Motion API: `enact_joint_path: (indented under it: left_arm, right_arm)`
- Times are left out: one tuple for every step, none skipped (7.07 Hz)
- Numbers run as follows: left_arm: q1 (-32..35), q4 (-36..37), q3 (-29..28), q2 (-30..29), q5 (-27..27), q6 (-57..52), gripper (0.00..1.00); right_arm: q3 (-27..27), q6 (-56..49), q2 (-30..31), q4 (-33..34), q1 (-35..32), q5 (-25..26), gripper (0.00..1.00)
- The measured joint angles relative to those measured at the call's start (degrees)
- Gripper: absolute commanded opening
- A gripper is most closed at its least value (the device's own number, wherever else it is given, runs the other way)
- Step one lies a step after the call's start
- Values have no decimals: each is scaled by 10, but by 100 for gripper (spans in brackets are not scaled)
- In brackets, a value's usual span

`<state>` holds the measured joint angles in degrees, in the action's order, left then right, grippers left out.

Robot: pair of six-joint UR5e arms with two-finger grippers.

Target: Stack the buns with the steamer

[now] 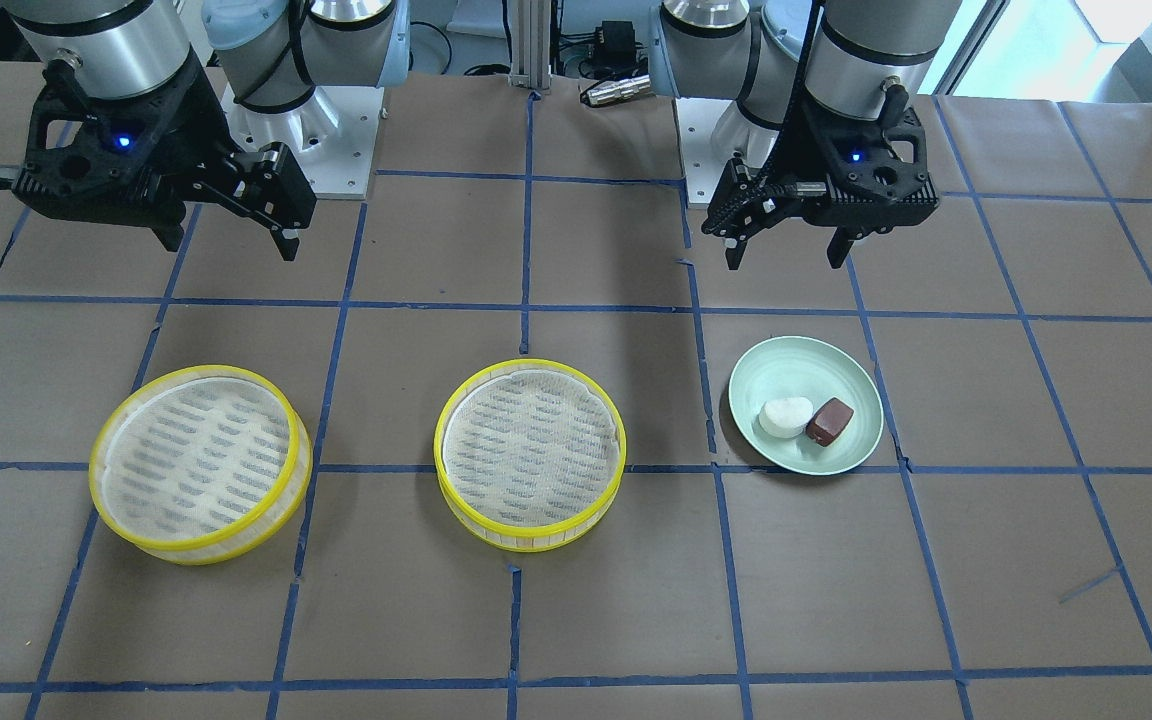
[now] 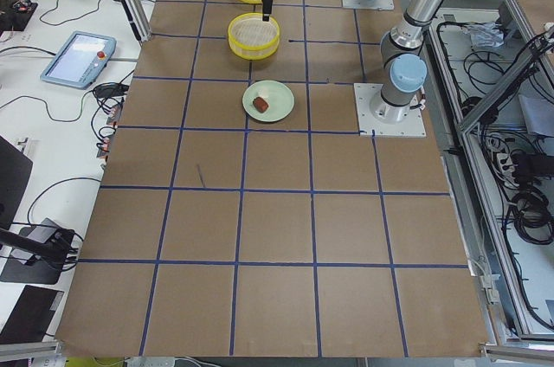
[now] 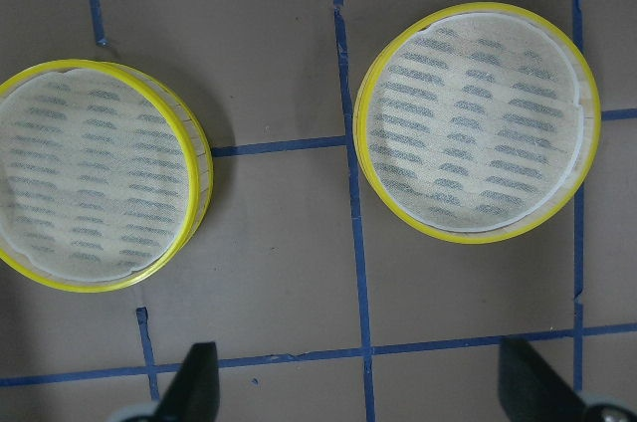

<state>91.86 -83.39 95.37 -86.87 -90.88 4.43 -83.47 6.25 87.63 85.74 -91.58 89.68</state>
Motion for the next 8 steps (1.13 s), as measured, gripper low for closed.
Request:
enact_joint_path:
  left_arm:
    - [0,-1,0,0,-1,3,100]
    - [0,-1,0,1,-1,4,100]
    - [0,-1,0,1,0,2,100]
    - [-1,-1,1,1,1,1,100]
    - [-3,-1,3,-1,0,-2,100]
    - [-10,2,11,-7,0,-19,100]
    - [-21,20,30,-19,0,-49,100]
    - [-31,52,57,-37,0,-70,100]
  right_arm:
    - [-1,-1,0,-1,0,0,100]
    - [-1,-3,-1,0,0,1,100]
    - [-3,-10,-2,0,2,1,100]
    - [-12,-29,-5,-1,11,2,100]
    - [-29,-53,-7,-1,34,5,100]
    - [-45,-68,-13,-1,67,8,100]
    - [-55,-75,-24,1,98,11,100]
    - [-63,-86,-43,5,121,22,100]
